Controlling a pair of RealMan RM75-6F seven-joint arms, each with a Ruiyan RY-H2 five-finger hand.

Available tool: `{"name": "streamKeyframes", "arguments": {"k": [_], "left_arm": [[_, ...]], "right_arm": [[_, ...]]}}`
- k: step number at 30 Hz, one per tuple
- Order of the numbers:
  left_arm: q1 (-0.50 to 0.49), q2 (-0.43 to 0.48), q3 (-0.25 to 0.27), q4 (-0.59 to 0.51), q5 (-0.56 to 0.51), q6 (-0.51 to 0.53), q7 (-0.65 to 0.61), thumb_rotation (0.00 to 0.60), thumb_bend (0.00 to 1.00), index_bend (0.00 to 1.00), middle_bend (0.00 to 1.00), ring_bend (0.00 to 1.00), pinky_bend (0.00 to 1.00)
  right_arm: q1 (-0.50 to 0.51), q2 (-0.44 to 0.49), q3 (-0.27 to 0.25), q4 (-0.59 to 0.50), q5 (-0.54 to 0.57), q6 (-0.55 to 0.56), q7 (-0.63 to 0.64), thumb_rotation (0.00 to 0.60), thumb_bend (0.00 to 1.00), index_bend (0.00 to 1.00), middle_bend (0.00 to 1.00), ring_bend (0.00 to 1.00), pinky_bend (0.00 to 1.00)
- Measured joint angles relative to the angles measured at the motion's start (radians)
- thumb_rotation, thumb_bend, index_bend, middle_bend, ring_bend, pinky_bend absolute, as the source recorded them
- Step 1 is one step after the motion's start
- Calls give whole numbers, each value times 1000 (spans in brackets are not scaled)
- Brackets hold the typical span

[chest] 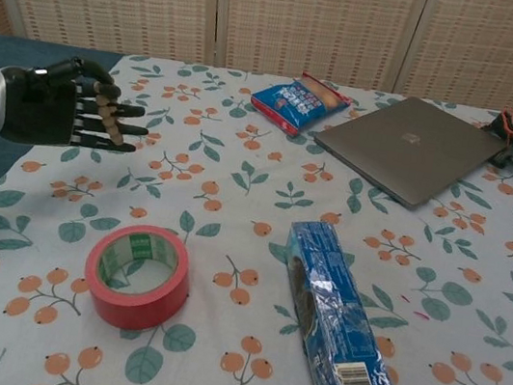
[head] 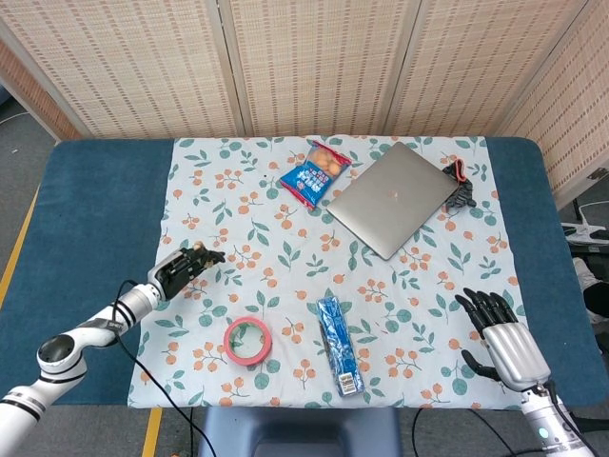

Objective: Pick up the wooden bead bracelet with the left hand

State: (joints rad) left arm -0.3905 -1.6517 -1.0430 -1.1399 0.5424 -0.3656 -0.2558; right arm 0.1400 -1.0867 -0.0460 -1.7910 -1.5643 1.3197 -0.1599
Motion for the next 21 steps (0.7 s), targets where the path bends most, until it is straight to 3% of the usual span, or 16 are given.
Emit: {"name": "streamKeyframes", "arguments": {"k": [2, 8, 16, 21], "left_arm": [[-7, 6, 6, 11, 6, -36, 11, 600, 1000, 424, 331, 23, 0], [-15, 9, 14, 22, 36, -38, 82, 600, 1000, 273, 310, 18, 0], [-17, 11, 38, 4, 72, 43, 127, 600, 1000, 243, 298, 17, 0], [-20, 16, 53, -7, 51, 76, 63, 600, 973, 342, 312, 19, 0]], "right_arm": [[0, 1, 0, -1, 0, 0, 1, 600, 269, 0, 0, 0, 0], [-1, 2, 0, -1, -1, 3, 4, 600, 269, 0, 0, 0, 0], [-1, 3, 0, -2, -3, 3, 4, 600, 269, 0, 0, 0, 0], [-1, 3, -1, -1, -4, 3, 3, 600, 269, 0, 0, 0, 0]]}}
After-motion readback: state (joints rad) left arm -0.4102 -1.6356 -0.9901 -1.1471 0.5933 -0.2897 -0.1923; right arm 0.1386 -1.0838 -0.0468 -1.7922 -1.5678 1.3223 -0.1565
